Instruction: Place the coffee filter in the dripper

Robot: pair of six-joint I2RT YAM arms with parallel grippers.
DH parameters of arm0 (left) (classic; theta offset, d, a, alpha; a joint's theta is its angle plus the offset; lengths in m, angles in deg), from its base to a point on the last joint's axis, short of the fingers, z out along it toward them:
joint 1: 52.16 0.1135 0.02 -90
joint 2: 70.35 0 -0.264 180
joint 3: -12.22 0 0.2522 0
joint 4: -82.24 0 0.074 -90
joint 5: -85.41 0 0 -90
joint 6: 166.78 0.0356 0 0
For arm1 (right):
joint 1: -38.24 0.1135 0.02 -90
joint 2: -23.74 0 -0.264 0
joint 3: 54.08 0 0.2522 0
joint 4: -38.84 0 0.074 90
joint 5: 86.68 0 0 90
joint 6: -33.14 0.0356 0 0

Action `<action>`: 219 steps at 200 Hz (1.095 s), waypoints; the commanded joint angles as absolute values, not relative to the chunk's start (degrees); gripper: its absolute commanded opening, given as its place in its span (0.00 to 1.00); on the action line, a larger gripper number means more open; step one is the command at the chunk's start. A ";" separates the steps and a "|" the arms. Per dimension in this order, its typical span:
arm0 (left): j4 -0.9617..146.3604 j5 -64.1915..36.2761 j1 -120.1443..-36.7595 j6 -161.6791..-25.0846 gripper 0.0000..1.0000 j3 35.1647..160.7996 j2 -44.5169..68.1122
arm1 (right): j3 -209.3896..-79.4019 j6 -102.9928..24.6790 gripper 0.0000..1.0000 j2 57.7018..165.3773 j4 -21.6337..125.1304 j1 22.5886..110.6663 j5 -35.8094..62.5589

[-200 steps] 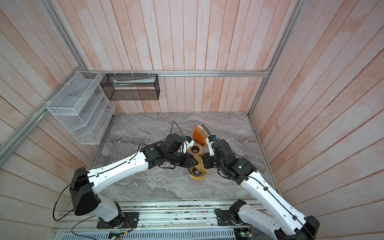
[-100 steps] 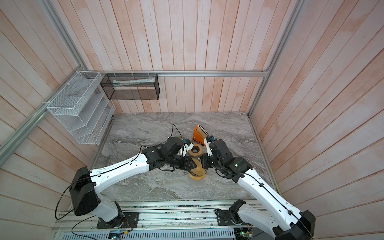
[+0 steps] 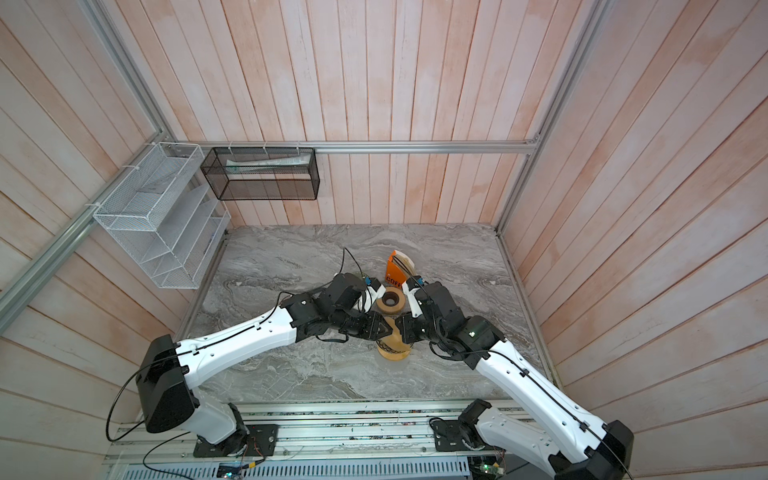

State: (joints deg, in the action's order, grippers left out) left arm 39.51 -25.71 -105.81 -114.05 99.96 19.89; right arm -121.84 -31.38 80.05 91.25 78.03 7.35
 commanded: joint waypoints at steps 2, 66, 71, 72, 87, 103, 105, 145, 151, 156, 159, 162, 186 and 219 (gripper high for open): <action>39.07 -25.33 -105.85 -113.25 0.30 100.65 18.61 | -122.84 -31.52 0.23 80.34 93.06 78.59 6.00; 38.69 -24.60 -105.78 -113.25 0.30 100.07 19.17 | -122.26 -31.68 0.09 80.65 93.60 78.76 4.14; 38.61 -24.40 -105.77 -113.25 0.30 100.07 19.21 | -122.08 -31.59 0.08 80.69 93.56 78.76 3.93; 38.60 -24.38 -105.77 -113.25 0.30 100.07 19.21 | -122.07 -31.52 0.08 80.69 93.51 78.72 3.89; 38.58 -24.01 -105.65 -113.25 0.29 100.08 19.39 | -121.83 -31.35 0.05 80.91 93.47 78.76 3.51; 38.71 -24.05 -105.53 -113.16 0.29 99.99 19.74 | -121.56 -31.37 0.05 81.11 93.21 78.76 3.34; 38.69 -24.02 -105.52 -113.10 0.29 99.99 19.79 | -121.48 -31.37 0.05 81.08 93.14 78.76 3.33; 39.02 -23.57 -105.15 -112.99 0.29 99.37 20.31 | -120.40 -30.93 0.04 80.95 92.43 78.76 2.43; 39.12 -23.57 -105.01 -112.86 0.29 99.29 20.36 | -120.29 -31.01 0.04 81.04 92.38 78.76 2.35; 39.21 -23.57 -104.99 -112.77 0.29 99.21 20.50 | -120.24 -31.06 0.04 81.11 92.32 78.76 2.28; 39.21 -23.57 -104.83 -112.73 0.29 99.20 20.52 | -120.18 -31.10 0.04 81.13 92.23 78.76 2.18; 39.21 -23.61 -104.81 -112.65 0.29 99.19 20.60 | -120.13 -31.10 0.04 81.17 92.21 78.76 2.03; 39.08 -23.66 -104.48 -112.28 0.29 99.11 21.06 | -120.05 -31.06 0.04 81.53 91.92 78.72 1.01; 39.61 -24.03 -104.09 -112.15 0.29 98.54 21.37 | -119.98 -31.10 0.04 81.83 91.24 78.76 0.69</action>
